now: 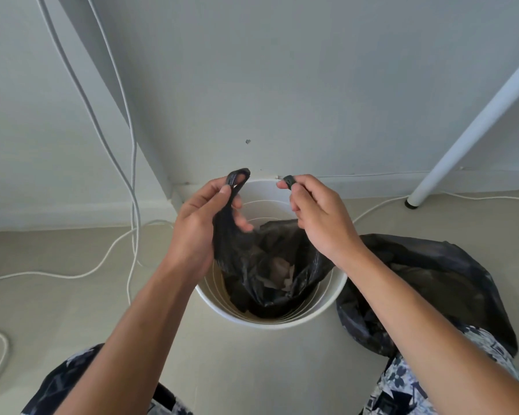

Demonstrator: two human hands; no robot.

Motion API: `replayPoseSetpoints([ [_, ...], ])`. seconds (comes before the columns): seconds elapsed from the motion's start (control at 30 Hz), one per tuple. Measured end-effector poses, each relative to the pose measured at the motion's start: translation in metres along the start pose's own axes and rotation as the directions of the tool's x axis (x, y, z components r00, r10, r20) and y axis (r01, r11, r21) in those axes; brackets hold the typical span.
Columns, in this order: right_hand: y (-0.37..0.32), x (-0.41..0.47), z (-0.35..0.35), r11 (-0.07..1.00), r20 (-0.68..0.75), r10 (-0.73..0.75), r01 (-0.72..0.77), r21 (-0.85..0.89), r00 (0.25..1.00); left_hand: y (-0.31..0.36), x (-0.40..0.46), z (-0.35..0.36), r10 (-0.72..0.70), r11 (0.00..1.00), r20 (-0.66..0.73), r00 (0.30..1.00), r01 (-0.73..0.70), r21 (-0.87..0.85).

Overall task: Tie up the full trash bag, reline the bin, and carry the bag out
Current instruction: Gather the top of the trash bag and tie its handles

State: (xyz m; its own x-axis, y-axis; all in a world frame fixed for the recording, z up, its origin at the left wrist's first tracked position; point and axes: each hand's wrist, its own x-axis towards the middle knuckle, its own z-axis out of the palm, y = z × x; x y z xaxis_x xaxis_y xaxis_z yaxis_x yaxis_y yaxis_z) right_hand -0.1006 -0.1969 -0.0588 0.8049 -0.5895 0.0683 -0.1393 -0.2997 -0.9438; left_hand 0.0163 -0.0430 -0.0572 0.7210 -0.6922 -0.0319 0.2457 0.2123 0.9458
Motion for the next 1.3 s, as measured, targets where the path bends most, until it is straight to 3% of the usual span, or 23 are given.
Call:
replayPoseSetpoints([
  [0.17,-0.003,-0.003,0.001,0.984,0.024,-0.094,0.097,-0.15,0.995,-0.003,0.0,-0.006,0.044,0.981,0.024,0.999,-0.047,0.187],
  [0.4,0.001,-0.004,0.002,0.981,0.038,-0.071,0.077,-0.179,0.997,-0.006,-0.001,-0.009,0.075,0.974,-0.022,0.997,-0.068,0.217],
  [0.5,0.002,-0.006,0.006,0.996,-0.032,0.024,-0.026,-0.091,0.999,-0.009,-0.003,-0.003,0.067,0.962,-0.051,0.996,-0.051,0.267],
  [0.6,0.005,-0.006,0.009,0.981,-0.09,0.168,-0.157,0.112,0.982,-0.011,-0.004,0.007,0.118,0.946,-0.045,0.992,-0.098,0.308],
  [0.77,0.002,-0.008,0.009,0.865,0.107,0.242,-0.265,0.426,0.964,-0.016,-0.007,0.019,0.203,0.852,-0.062,0.977,-0.145,0.503],
  [0.9,0.001,-0.007,0.009,0.808,0.18,0.242,-0.301,0.506,0.953,-0.018,-0.008,0.025,0.253,0.82,-0.085,0.964,-0.168,0.547],
  [1.07,0.0,-0.015,0.007,0.845,0.258,0.145,-0.255,0.47,0.955,-0.018,-0.008,0.03,0.269,0.804,-0.129,0.954,-0.149,0.575],
  [1.17,0.0,-0.014,0.008,0.797,0.165,0.247,-0.297,0.525,0.955,-0.02,-0.009,0.031,0.291,0.776,-0.094,0.952,-0.178,0.605],
  [1.3,0.001,-0.01,0.006,0.638,0.11,0.389,-0.354,0.684,0.915,-0.023,-0.011,0.028,0.279,0.732,-0.07,0.958,-0.165,0.661],
])
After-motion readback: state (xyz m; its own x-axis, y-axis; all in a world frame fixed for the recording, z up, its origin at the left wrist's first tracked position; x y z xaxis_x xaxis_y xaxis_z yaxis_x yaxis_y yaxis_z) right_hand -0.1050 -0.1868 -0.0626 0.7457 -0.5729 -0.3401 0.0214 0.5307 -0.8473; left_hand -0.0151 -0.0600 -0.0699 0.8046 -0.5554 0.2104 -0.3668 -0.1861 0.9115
